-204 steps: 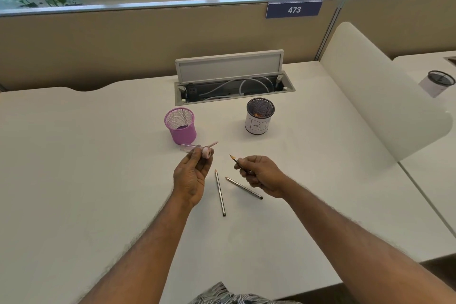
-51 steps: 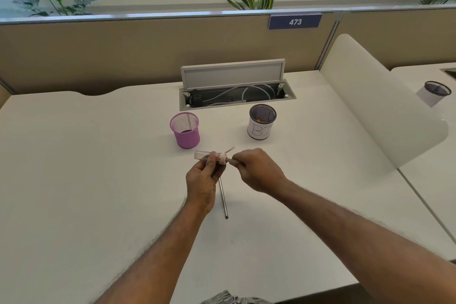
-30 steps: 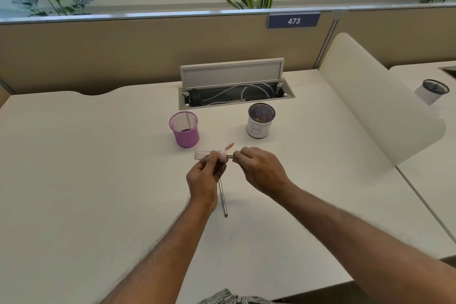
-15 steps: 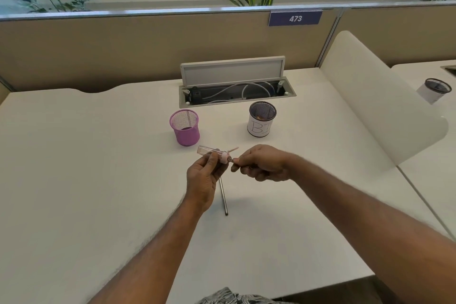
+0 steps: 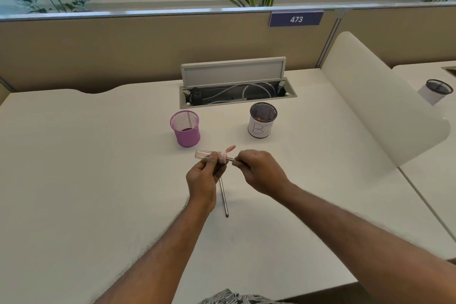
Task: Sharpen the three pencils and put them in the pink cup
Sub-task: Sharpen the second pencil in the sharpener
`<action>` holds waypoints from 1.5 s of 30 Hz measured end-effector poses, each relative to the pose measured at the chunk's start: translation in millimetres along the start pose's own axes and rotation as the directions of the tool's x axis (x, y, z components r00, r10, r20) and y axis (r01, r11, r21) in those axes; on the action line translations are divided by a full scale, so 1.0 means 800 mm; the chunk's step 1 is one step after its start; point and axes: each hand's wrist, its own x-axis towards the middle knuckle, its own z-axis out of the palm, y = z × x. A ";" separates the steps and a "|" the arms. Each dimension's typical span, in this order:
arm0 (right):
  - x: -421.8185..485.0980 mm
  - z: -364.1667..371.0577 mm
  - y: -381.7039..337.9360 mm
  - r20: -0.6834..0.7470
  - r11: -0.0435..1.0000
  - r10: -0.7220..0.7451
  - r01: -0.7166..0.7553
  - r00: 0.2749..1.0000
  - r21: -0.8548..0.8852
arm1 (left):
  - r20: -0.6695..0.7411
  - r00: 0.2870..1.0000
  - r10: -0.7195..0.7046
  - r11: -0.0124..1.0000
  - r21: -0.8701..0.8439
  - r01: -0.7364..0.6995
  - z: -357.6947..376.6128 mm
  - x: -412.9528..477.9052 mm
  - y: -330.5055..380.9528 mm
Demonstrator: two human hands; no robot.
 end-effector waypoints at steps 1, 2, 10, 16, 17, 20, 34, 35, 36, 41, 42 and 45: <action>0.003 -0.001 -0.001 0.015 0.992 0.075 -0.076 0.997 0.102 | 0.021 1.000 0.005 1.000 0.004 -0.005 -0.001 0.000 0.001; 0.006 -0.003 -0.001 0.052 0.968 0.152 -0.160 0.987 0.194 | 0.048 0.999 0.012 1.000 0.006 -0.012 -0.002 0.001 0.003; 0.028 -0.034 0.018 0.842 0.174 0.301 -0.894 0.447 0.412 | 0.265 0.964 -0.006 1.000 -0.021 0.012 -0.010 0.005 0.008; 0.018 -0.026 0.014 0.727 0.371 0.324 -0.789 0.605 0.490 | 0.224 0.975 -0.007 1.000 0.008 0.006 -0.010 0.005 0.008; 0.015 -0.022 0.011 0.622 0.502 0.366 -0.710 0.692 0.494 | 0.199 0.980 -0.005 1.000 0.017 0.002 -0.010 0.004 0.007; 0.005 -0.012 0.006 0.183 0.916 0.265 -0.306 0.947 0.258 | 0.129 0.992 0.001 0.999 0.038 -0.006 -0.007 0.001 0.004; 0.013 -0.010 0.003 0.384 0.670 0.411 -0.560 0.827 0.487 | 0.144 0.990 0.001 0.999 0.035 -0.006 -0.006 -0.001 0.006; 0.018 -0.016 0.007 0.559 0.488 0.426 -0.701 0.712 0.521 | 0.180 0.984 -0.001 1.000 0.023 -0.003 -0.007 -0.001 0.007; 0.022 -0.022 0.011 0.714 0.315 0.390 -0.812 0.582 0.491 | 0.215 0.977 -0.006 1.000 0.013 0.003 -0.007 -0.001 0.008; 0.026 -0.030 0.018 0.818 0.210 0.272 -0.861 0.506 0.463 | 0.229 0.973 0.009 1.000 -0.009 -0.008 -0.003 0.001 0.011; 0.024 -0.028 0.015 0.764 0.297 0.295 -0.815 0.574 0.498 | 0.210 0.977 0.018 1.000 0.000 -0.018 -0.004 0.001 0.010; 0.017 -0.018 0.006 0.445 0.690 0.345 -0.545 0.826 0.477 | 0.114 0.993 0.021 0.999 0.031 -0.024 -0.004 0.000 0.006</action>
